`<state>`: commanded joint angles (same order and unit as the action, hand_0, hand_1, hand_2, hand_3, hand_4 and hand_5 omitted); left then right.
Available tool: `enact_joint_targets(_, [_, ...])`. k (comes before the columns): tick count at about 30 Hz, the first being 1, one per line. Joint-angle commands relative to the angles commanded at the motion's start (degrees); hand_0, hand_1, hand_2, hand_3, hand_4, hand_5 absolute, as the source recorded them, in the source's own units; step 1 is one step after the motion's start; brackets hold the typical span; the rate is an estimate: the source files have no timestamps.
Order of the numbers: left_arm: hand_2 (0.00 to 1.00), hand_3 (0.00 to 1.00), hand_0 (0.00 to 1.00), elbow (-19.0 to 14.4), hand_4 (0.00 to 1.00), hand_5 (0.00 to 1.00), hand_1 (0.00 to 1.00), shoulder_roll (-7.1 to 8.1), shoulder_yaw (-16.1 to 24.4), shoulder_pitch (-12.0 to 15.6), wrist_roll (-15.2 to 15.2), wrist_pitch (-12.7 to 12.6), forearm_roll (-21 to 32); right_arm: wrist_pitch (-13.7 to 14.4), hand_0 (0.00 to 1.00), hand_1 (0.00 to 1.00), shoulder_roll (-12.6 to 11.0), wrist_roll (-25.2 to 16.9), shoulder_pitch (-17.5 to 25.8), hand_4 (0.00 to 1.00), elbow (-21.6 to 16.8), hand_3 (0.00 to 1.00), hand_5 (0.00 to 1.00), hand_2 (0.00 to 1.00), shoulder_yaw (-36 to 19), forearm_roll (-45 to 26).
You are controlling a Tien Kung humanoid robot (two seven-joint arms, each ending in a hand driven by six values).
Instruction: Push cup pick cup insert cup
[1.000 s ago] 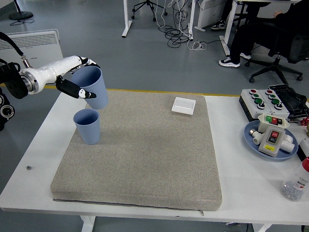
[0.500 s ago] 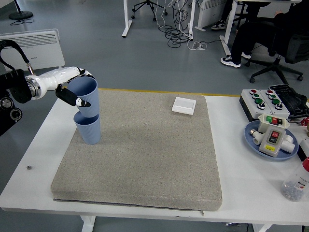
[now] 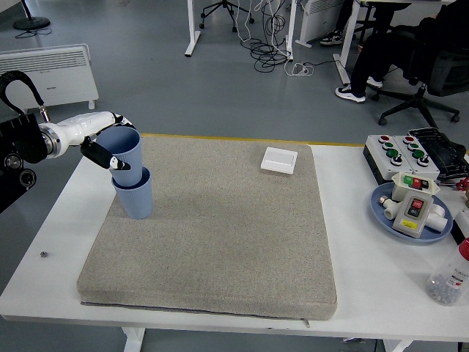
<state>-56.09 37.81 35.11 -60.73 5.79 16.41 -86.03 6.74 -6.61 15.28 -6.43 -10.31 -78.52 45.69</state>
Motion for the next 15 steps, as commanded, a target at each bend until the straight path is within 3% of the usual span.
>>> enact_joint_targets(12, [0.526,0.453,0.557,3.4,0.522,0.003,0.545,-1.58,-0.9,-0.4,-1.2,-0.7,1.0,0.0,0.75,0.61,0.1,0.0,0.1,0.108,0.0,0.581,0.57,0.586,0.0,0.0])
enact_joint_targets(13, [0.583,0.521,0.566,3.6,0.564,0.01,0.561,-1.7,-0.9,-0.3,-1.2,-0.6,1.0,0.0,0.75,0.611,0.1,0.0,0.1,0.108,0.0,0.582,0.57,0.586,0.1,0.0])
enact_joint_targets(15, [0.583,0.521,0.566,3.7,0.564,0.01,0.561,-1.86,-0.9,-0.3,-1.3,-0.5,1.2,0.0,0.75,0.611,0.1,0.0,0.2,0.108,0.0,0.582,0.57,0.586,0.1,0.0])
